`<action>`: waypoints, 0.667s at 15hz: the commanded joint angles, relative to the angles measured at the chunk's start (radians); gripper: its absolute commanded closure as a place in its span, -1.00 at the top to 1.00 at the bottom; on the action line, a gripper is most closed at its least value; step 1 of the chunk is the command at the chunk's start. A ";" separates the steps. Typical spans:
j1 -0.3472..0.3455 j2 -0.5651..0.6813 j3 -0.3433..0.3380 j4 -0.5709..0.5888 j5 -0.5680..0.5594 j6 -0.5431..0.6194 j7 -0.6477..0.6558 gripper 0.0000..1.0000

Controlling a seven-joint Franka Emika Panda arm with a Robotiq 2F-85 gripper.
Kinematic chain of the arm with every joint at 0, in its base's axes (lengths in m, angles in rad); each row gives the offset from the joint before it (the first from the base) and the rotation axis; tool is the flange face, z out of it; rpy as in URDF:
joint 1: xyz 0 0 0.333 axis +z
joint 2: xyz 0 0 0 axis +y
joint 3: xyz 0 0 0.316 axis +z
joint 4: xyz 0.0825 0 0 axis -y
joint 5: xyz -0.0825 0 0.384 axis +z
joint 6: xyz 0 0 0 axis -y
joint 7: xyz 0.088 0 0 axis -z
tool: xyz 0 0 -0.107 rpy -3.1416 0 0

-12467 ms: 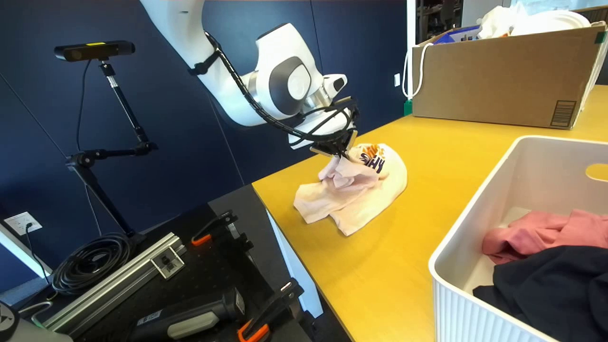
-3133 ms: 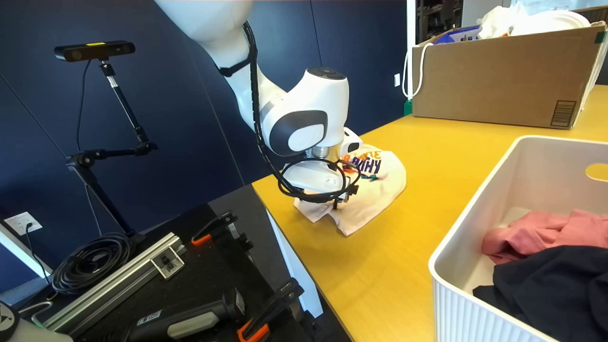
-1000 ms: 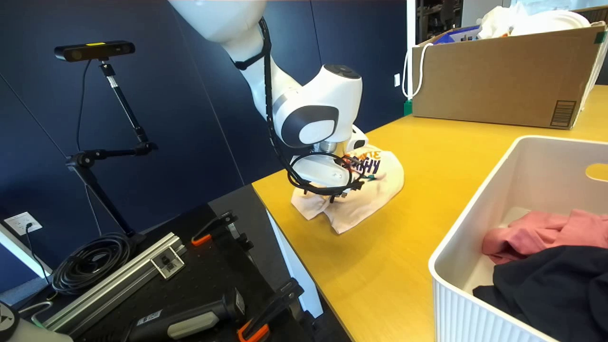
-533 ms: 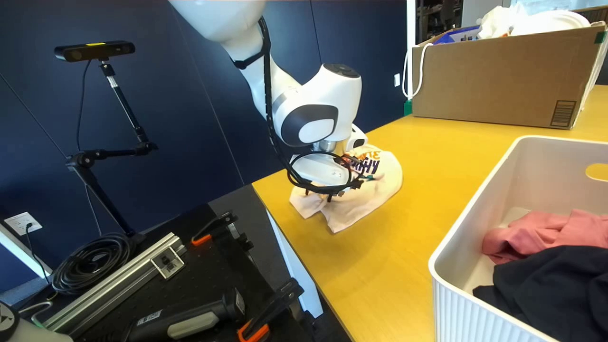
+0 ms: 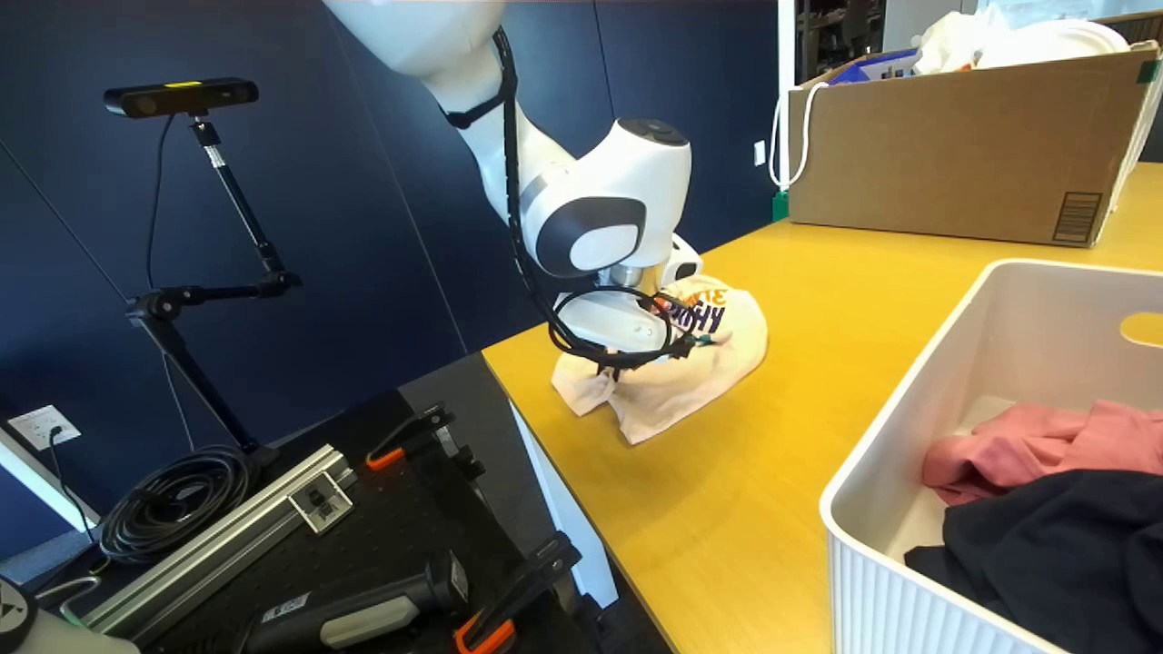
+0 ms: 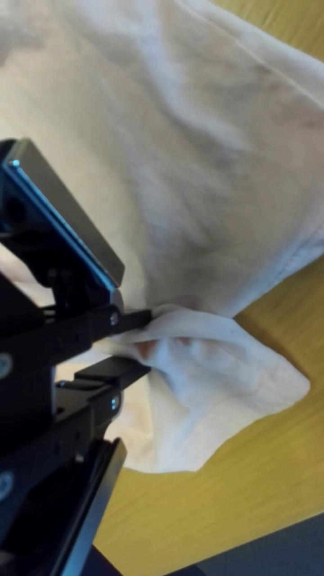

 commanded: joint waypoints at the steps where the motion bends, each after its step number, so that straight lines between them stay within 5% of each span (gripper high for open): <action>1: -0.008 -0.038 0.007 -0.025 0.039 -0.013 -0.029 -0.54; 5: -0.019 -0.081 0.011 -0.056 0.046 -0.012 -0.035 -1.00; 10: 0.015 -0.062 -0.025 -0.013 0.042 -0.064 -0.017 -0.99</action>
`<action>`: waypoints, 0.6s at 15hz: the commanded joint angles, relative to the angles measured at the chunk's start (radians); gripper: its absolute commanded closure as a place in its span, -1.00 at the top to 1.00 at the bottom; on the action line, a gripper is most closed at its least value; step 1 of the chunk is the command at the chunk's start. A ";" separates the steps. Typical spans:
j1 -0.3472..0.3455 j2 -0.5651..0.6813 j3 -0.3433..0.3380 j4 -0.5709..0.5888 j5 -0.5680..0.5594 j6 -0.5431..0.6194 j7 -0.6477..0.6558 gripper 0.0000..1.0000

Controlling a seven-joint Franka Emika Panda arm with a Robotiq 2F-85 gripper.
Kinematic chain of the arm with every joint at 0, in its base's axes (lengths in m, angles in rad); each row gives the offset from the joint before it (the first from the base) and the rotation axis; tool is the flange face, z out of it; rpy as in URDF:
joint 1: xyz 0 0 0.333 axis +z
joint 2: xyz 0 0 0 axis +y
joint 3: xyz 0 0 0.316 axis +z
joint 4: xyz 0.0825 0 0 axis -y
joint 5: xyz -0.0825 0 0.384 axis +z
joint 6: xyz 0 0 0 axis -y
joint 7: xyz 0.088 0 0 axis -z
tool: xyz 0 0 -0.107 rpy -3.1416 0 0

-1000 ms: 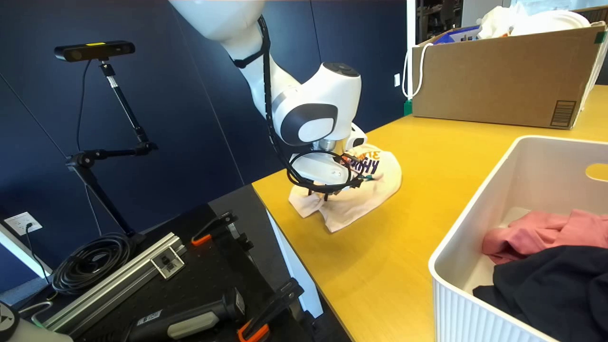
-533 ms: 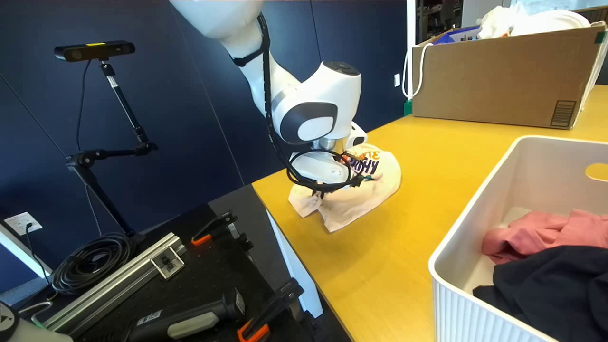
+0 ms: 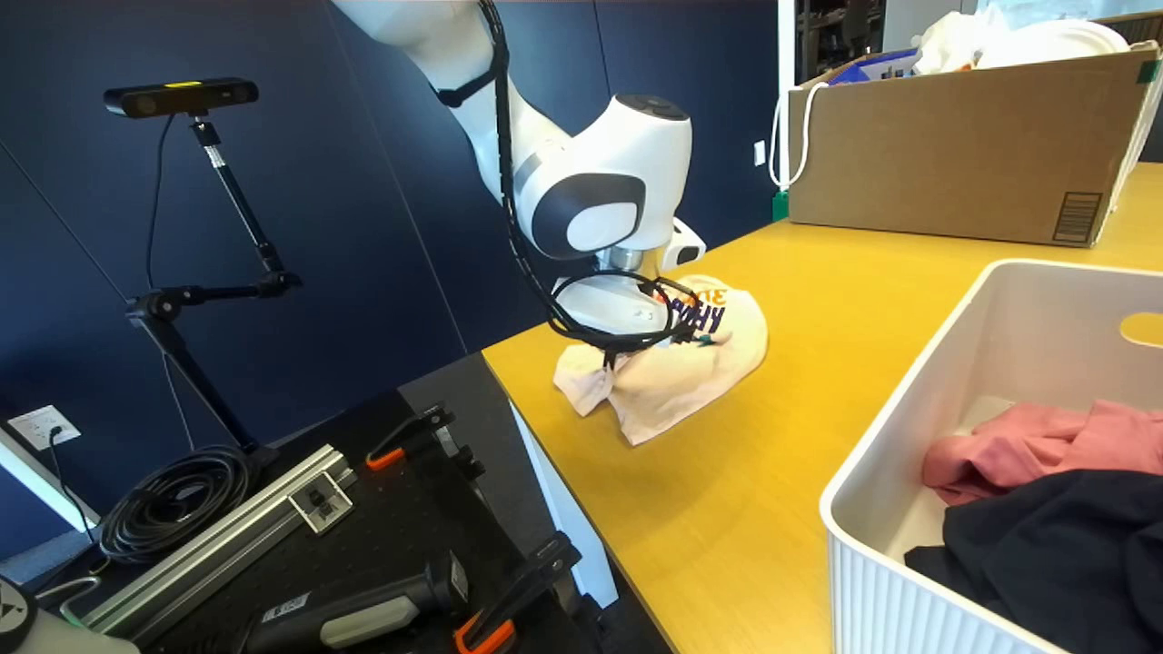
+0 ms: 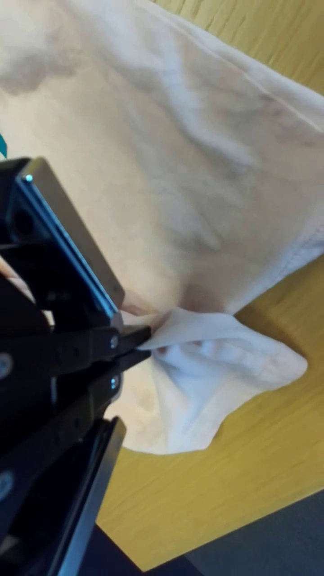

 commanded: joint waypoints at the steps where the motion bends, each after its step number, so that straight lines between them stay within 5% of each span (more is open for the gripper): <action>1: 0.021 -0.012 -0.022 0.008 0.031 -0.046 -0.015 -0.99; 9: 0.037 -0.113 -0.010 -0.049 0.036 -0.022 -0.020 -0.99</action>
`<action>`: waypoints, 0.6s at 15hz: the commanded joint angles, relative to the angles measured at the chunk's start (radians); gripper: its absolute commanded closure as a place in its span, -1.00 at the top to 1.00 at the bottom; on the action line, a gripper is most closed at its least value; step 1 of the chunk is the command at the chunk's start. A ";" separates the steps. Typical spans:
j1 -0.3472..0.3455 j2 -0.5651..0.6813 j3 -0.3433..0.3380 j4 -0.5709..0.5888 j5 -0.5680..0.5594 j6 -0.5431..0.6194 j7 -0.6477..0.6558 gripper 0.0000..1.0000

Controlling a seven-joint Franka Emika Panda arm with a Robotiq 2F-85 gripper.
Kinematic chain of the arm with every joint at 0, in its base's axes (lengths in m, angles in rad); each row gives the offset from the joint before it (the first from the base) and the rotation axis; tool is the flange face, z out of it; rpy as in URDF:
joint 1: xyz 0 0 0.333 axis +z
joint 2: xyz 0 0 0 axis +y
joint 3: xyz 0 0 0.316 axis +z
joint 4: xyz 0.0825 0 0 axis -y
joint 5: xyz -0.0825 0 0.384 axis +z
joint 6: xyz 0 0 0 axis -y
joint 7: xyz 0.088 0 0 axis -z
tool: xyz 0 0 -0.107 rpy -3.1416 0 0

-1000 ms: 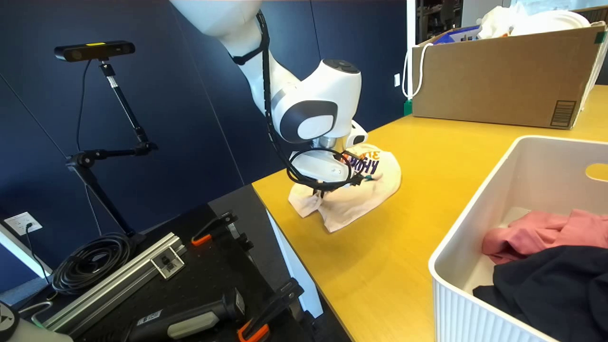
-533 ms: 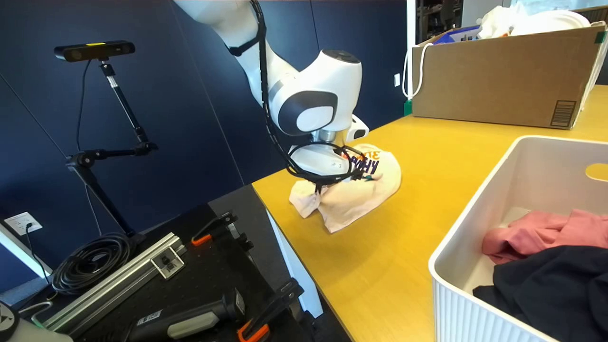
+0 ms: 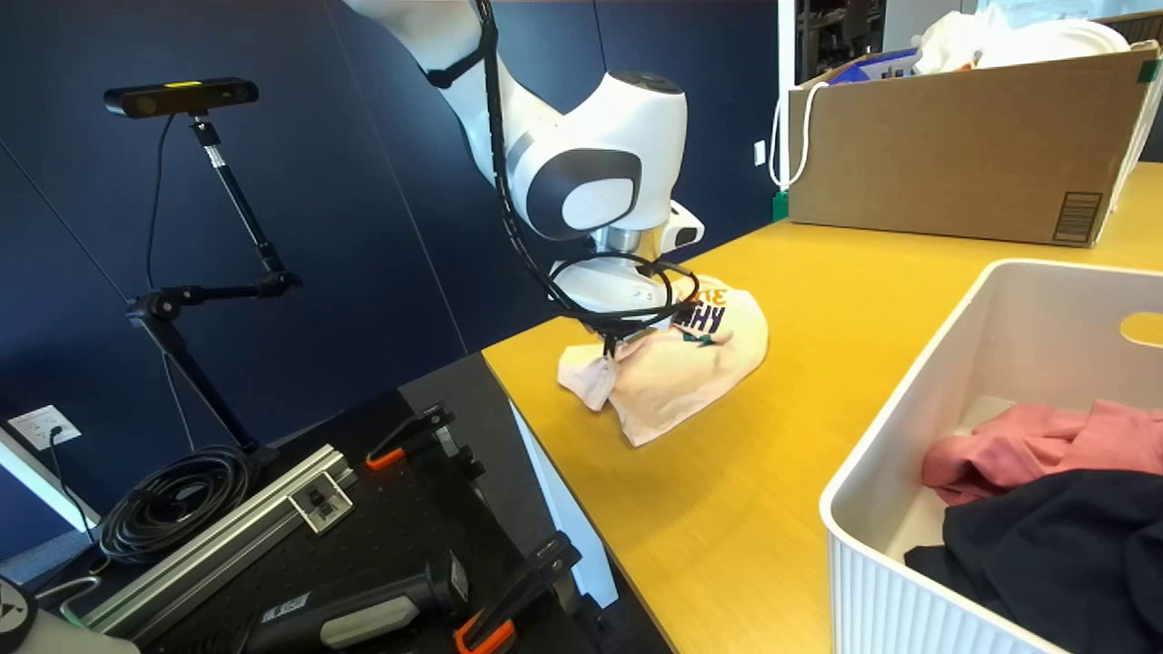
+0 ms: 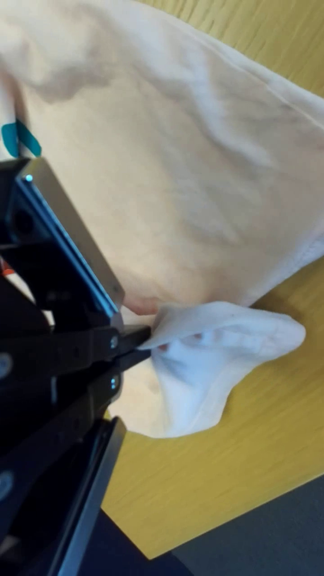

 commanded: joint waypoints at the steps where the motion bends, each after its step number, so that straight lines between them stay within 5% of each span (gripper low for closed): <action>1: 0.033 -0.065 0.001 -0.028 0.032 -0.009 -0.027 -0.99; 9: 0.179 -0.065 -0.006 0.022 0.010 -0.006 0.001 -0.99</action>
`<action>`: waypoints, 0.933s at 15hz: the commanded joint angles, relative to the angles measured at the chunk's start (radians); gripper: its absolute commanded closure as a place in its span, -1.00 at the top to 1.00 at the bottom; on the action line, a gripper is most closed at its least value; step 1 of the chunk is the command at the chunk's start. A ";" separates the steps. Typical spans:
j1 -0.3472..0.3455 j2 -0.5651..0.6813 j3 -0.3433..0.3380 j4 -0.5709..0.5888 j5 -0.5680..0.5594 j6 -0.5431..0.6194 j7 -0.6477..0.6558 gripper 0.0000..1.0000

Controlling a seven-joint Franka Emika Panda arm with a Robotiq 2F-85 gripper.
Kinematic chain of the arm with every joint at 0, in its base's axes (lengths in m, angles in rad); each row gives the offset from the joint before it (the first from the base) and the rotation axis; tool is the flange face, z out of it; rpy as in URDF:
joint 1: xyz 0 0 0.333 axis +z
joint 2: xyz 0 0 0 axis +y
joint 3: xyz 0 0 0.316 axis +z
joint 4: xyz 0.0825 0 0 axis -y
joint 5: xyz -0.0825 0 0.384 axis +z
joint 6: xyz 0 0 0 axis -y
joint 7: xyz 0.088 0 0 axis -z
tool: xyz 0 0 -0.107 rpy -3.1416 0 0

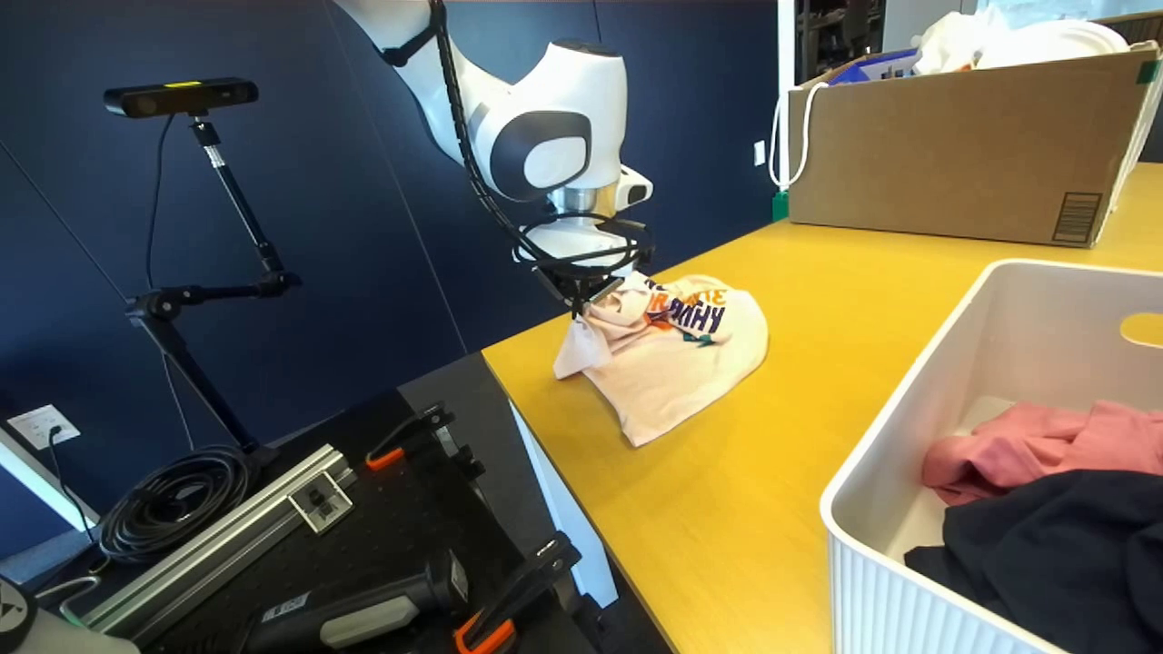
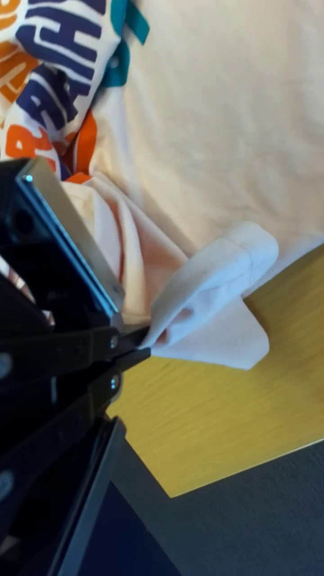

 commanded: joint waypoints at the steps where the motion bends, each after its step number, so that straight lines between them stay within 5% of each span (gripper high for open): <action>1: 0.064 -0.009 -0.011 0.022 0.009 -0.008 0.000 -0.99; 14: 0.234 0.113 -0.092 0.220 -0.060 -0.028 0.048 -0.99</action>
